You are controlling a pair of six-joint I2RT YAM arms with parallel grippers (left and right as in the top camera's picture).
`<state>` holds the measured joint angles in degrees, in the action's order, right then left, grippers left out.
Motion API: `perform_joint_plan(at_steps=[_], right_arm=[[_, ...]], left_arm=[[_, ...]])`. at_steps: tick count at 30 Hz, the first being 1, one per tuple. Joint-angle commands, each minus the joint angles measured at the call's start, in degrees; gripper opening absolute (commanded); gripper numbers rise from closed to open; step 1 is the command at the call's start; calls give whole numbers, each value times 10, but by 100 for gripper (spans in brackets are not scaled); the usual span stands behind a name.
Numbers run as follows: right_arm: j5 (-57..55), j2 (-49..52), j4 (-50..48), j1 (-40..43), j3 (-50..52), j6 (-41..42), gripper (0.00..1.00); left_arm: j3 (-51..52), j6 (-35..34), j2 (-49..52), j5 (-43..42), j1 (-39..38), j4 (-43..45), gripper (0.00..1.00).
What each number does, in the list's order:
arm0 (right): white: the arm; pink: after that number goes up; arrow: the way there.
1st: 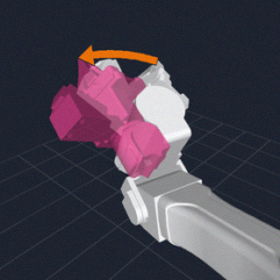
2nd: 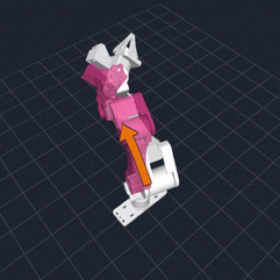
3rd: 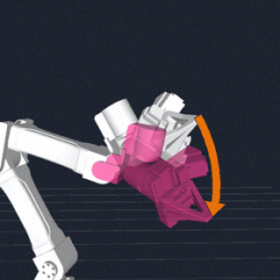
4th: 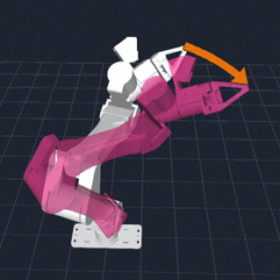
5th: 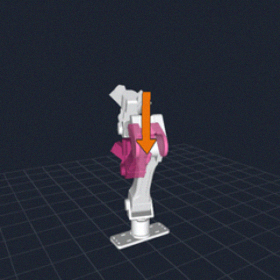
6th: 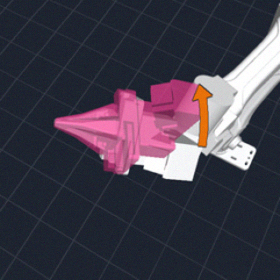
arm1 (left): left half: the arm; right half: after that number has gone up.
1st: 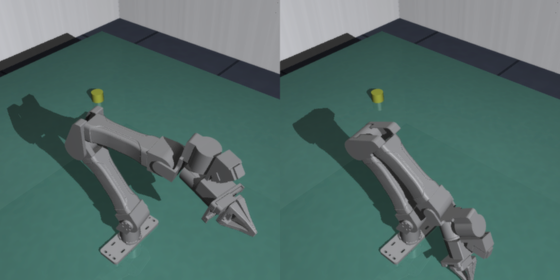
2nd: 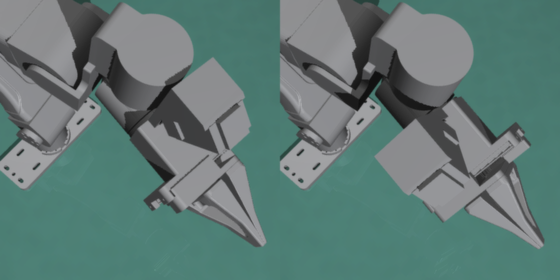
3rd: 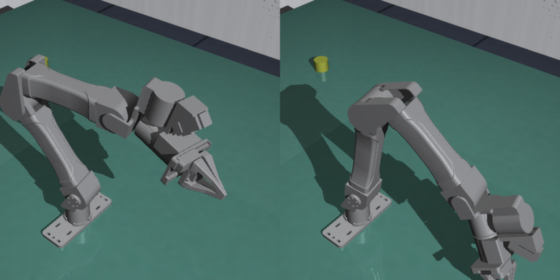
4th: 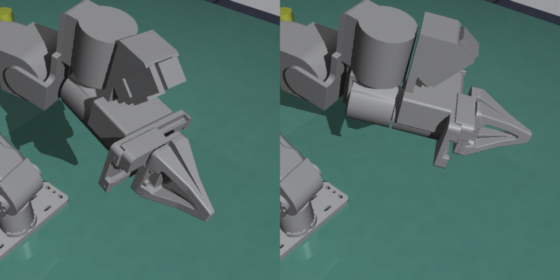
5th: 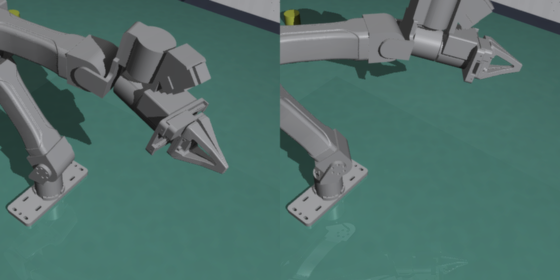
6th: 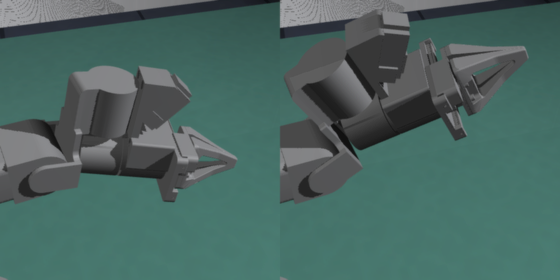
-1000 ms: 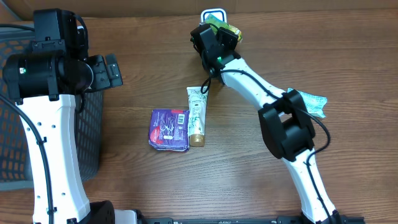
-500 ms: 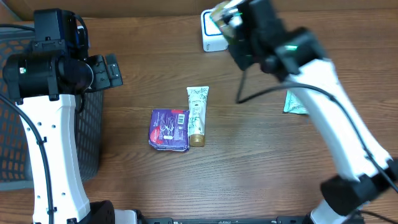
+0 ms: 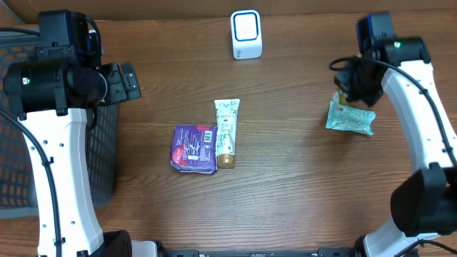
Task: Scan the item barcode
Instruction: 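Move the snack bar right and set it down beside the wipes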
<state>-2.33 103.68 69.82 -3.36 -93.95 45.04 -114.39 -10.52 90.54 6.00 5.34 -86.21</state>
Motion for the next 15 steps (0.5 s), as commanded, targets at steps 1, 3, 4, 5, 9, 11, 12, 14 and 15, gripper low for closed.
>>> perform_joint_plan(at_steps=[1,3,4,5,9,11,12,14,15], right_arm=[[0,-3,-46,27,83,111,4],[5,-3,-80,48,130,127,4],[8,-3,-93,56,144,127,4],[8,-3,-104,66,157,127,5],[5,-3,-122,108,174,113,34],[11,-3,-127,124,172,83,48],[18,-3,-128,132,170,58,52],[55,-3,-127,144,159,-17,63],[96,-4,-123,149,150,-71,68]], left_arm=[[-12,-2,-2,-5,-1,-1,100],[-12,-2,-2,-5,-1,-1,100],[-12,-2,-2,-5,-1,-1,99],[-12,-2,-2,-5,-1,-1,100],[-12,-2,-2,-5,-1,-1,100],[-12,-2,-2,-5,-1,-1,99],[-12,-2,-2,-5,-1,-1,100],[-12,-2,-2,-5,-1,-1,100],[-12,-2,-2,-5,-1,-1,100]])
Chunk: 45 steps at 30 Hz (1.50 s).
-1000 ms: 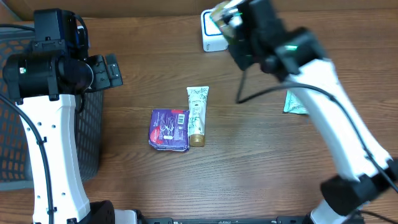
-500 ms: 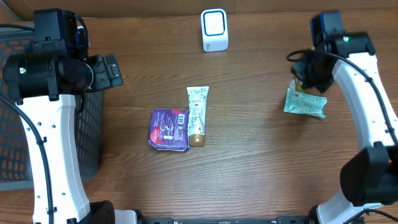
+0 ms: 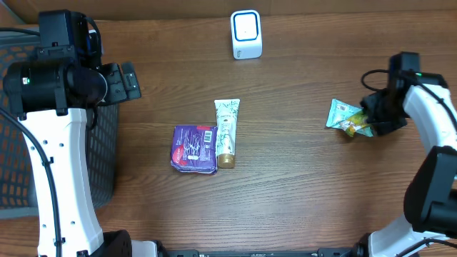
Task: Scan the item barcode
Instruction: 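Move the snack bar right and set it down beside the wipes, then move the right gripper to the white Pantene tube and grasp it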
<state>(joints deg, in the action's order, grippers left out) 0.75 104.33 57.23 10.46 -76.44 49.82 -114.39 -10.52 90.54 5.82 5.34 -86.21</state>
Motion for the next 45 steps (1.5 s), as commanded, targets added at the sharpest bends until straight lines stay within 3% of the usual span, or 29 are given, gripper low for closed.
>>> perform_joint_plan(at_steps=[1,3,4,8,21,26,33,45], right_arm=[[100,-10,5,12,-33,-158,70],[165,-11,14,12,-56,-227,73],[175,-11,26,8,-70,-243,79],[174,-11,80,-20,-122,-279,82],[175,-7,53,-235,-128,-299,86],[174,3,-29,-324,-92,-233,65],[174,29,-108,-402,-44,-167,44],[150,103,-137,-496,-42,-139,49]], left_arm=[[-12,-2,-2,-3,-1,-1,100],[-12,-2,-2,-3,-1,-1,99],[-12,-2,-2,-3,-1,-1,99],[-12,-2,-2,-3,-1,-1,100],[-12,-2,-2,-3,-1,-1,99],[-12,-2,-2,-3,-1,-1,99],[-12,-2,-2,-3,-1,-1,100],[-12,-2,-2,-3,-1,-1,100]])
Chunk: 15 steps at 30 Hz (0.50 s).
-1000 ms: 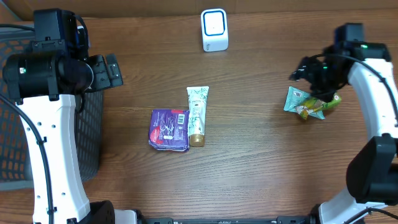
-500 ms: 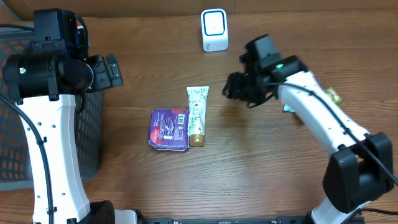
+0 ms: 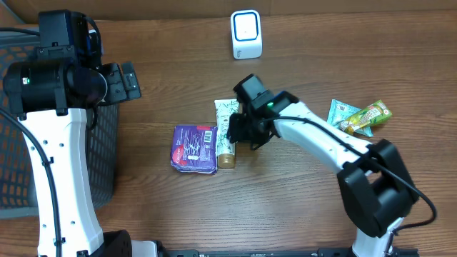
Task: Scan the item barcode
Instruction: 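Move the right gripper to the white Pantene tube and grasp it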
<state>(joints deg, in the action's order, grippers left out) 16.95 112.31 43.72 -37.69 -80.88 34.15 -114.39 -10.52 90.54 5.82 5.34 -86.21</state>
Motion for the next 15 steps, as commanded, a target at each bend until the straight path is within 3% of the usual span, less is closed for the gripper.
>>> perform_joint_plan(at_steps=[1,9,12,15], right_arm=[[-13,30,-3,-20,3,17,51],[-14,63,-20,-34,3,31,52],[-19,63,-20,-30,3,41,37],[-16,63,-18,-28,0,40,28]], left_arm=[[-12,-2,-2,-3,-1,-1,100],[-12,-2,-2,-3,-1,-1,100],[-12,-2,-2,-3,-1,-1,100],[-12,-2,-2,-3,-1,-1,100]])
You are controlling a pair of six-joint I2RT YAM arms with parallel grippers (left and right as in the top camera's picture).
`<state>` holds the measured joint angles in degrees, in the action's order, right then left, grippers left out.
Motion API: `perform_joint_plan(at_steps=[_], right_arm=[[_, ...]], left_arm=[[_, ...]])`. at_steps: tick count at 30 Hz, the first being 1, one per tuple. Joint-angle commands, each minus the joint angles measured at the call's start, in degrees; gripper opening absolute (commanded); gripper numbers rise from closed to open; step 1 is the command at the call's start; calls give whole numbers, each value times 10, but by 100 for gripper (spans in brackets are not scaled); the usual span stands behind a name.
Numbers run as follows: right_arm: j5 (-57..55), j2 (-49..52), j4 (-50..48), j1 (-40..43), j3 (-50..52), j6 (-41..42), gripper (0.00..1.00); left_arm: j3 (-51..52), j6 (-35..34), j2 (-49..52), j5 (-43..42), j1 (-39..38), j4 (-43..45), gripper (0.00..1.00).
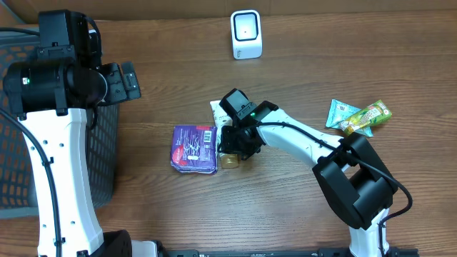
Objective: Scan the item barcode
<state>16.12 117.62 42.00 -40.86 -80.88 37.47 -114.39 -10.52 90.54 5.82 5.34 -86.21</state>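
Note:
A white-and-green tube lies mid-table, its gold cap (228, 161) toward me and its flat end (216, 107) away. My right gripper (233, 140) sits right on top of the tube's middle; its fingers are hidden under the wrist, so whether they grip is unclear. Directly left of the tube lies a purple packet (193, 148). The white barcode scanner (246, 33) stands at the far edge. At the left side my left gripper (126, 80) hangs open and empty, over the basket's edge.
A teal packet (341, 113) and a yellow-green pouch (371, 115) lie together at the right. A black mesh basket (107, 160) stands along the left edge beneath the left arm.
My right gripper has moved from just right of the tube to directly over its middle, covering most of it. The tube, purple packet and left arm are where they were.
My right gripper was first over the teal packet at the right, then beside it with a yellow-green pouch at its tip. Later the pouch lay on the teal packet and the gripper was beside the tube. Now it covers the tube.

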Motion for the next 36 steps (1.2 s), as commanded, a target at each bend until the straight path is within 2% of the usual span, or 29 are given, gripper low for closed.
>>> perform_joint_plan(at_steps=[1,7,14,18,21,24,26,30,35,36], right_arm=[[-4,10,5,6,-3,7,27],[50,-4,96,40,-44,-66,20],[334,-37,129,132,-50,-234,19],[347,-35,134,167,-34,-260,19],[286,-35,132,182,-12,-264,19],[78,-35,144,184,-2,-224,21],[-16,-35,151,183,-2,-218,24],[-76,-38,155,179,-18,-230,37],[-151,-40,208,161,-90,-229,46],[-166,-40,221,154,-107,-227,53]], left_arm=[[-12,-2,-2,-3,-1,-1,100],[-12,-2,-2,-3,-1,-1,100],[-12,-2,-2,-3,-1,-1,100],[-12,-2,-2,-3,-1,-1,100],[-12,-2,-2,-3,-1,-1,99],[-12,-2,-2,-3,-1,-1,100],[-12,-2,-2,-3,-1,-1,100],[-12,-2,-2,-3,-1,-1,100],[-12,-2,-2,-3,-1,-1,99],[-12,-2,-2,-3,-1,-1,100]])
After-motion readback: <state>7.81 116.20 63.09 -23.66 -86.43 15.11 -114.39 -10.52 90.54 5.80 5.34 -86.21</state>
